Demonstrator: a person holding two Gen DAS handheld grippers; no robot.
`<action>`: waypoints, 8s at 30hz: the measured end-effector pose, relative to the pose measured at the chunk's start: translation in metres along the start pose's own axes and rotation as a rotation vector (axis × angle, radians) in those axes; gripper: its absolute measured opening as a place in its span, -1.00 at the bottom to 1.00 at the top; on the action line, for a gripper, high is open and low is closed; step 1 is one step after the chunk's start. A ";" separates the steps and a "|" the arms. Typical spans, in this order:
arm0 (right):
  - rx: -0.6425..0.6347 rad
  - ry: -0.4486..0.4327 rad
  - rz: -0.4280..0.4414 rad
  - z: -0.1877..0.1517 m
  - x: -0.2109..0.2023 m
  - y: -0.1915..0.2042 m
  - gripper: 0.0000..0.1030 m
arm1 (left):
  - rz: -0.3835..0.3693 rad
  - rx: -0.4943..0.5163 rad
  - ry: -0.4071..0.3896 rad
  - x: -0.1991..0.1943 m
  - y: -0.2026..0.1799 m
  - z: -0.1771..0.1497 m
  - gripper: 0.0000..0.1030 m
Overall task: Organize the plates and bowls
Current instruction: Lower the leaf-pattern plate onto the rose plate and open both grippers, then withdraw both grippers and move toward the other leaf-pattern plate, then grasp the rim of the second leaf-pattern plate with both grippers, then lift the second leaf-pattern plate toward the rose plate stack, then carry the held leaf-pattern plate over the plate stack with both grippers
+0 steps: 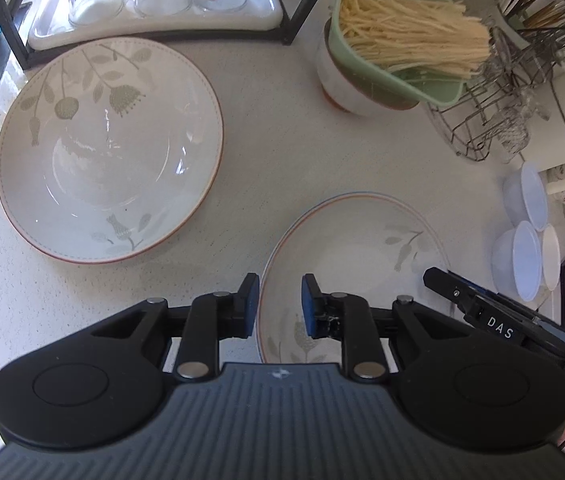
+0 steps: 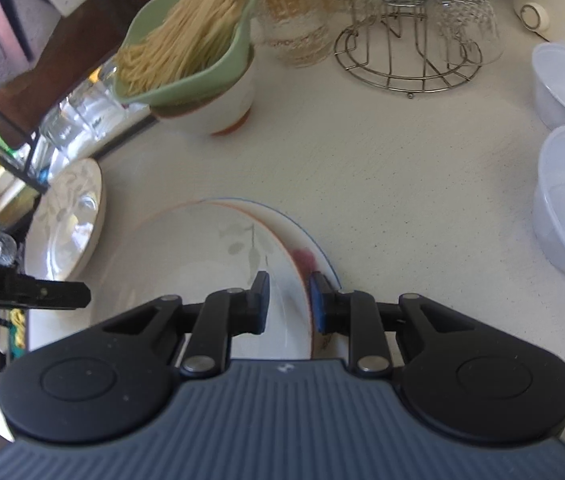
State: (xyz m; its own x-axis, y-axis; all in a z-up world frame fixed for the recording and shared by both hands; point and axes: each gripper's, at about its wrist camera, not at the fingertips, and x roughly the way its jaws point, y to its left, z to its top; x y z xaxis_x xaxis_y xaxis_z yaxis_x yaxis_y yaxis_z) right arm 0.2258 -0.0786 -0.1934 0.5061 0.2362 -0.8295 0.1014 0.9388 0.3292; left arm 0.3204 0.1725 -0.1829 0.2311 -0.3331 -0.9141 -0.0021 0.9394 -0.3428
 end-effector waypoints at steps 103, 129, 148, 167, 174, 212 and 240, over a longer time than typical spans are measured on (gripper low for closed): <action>-0.244 -0.231 0.004 -0.051 -0.082 0.156 -0.48 | 0.078 0.113 -0.322 -0.119 0.105 -0.066 0.00; -0.313 0.019 0.174 0.047 0.093 0.183 -0.13 | 0.134 -0.112 -0.382 -0.037 0.190 0.014 0.01; -0.264 0.038 0.196 0.050 0.136 0.181 -0.56 | 0.098 -0.106 -0.396 -0.011 0.198 0.030 -0.59; -0.233 0.020 0.253 0.038 0.095 0.179 -0.83 | 0.035 -0.077 -0.374 -0.047 0.176 0.016 -0.75; -0.216 0.018 0.236 0.035 0.104 0.174 -0.81 | 0.130 -0.115 -0.378 -0.046 0.202 0.006 -0.74; -0.178 0.076 0.361 0.024 0.126 0.171 -0.72 | 0.087 -0.110 -0.426 -0.037 0.223 -0.007 -0.53; -0.013 -0.007 0.322 -0.044 -0.014 0.117 -0.72 | -0.135 0.034 -0.385 -0.113 0.163 -0.073 -0.53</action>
State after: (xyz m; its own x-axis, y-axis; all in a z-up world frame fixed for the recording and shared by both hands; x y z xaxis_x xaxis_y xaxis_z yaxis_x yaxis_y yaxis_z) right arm 0.1925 0.0387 -0.1636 0.5166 0.5203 -0.6800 -0.0758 0.8189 0.5689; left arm 0.2227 0.3577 -0.1516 0.5740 -0.4048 -0.7117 0.0839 0.8937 -0.4407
